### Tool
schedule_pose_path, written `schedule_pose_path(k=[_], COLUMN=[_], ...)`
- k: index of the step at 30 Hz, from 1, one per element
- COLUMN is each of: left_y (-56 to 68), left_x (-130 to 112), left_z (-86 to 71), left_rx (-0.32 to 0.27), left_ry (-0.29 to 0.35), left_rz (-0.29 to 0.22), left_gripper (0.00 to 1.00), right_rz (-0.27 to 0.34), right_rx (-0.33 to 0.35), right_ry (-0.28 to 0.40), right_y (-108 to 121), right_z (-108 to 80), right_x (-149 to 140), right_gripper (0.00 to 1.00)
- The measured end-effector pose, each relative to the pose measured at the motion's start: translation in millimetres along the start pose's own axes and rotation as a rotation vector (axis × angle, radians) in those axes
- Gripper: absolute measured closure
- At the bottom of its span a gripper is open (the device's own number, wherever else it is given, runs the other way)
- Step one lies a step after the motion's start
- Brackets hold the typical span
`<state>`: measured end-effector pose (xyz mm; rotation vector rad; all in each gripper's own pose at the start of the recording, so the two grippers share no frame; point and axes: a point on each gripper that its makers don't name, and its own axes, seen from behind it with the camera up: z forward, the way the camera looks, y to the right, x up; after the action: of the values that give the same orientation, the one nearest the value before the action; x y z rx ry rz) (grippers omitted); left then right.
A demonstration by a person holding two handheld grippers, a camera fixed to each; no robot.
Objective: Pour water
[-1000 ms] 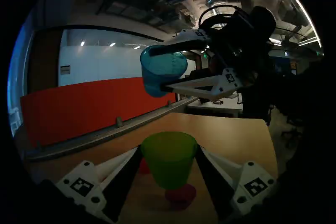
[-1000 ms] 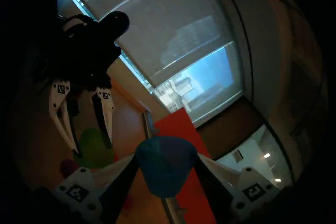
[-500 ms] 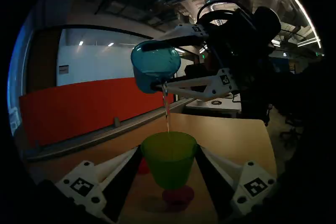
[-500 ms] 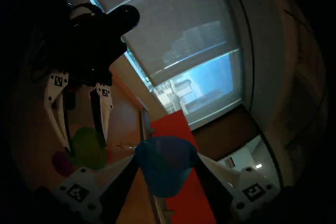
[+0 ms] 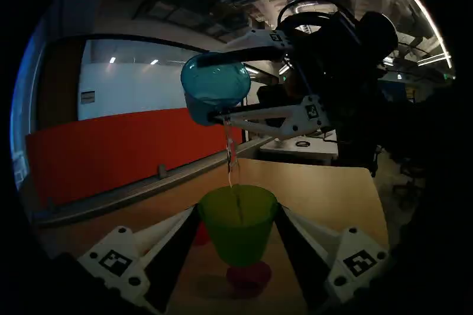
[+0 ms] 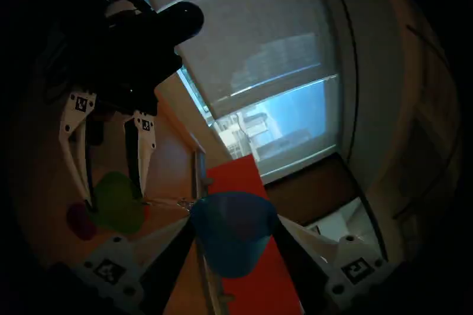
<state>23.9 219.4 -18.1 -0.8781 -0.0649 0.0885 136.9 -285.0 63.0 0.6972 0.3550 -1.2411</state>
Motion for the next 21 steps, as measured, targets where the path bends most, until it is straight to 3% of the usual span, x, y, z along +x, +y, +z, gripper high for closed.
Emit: schedule_pose_path(k=[21], left_y=[3.4], left_x=[0.6], left_z=[1.3], left_rx=[-0.006], left_ry=[-0.003], left_rz=[0.001], left_gripper=[0.12], right_rz=[-0.102], right_rx=[-0.017], right_ry=[0.016], right_y=[10.6], right_z=[-2.2], right_x=[6.4], right_gripper=[0.10])
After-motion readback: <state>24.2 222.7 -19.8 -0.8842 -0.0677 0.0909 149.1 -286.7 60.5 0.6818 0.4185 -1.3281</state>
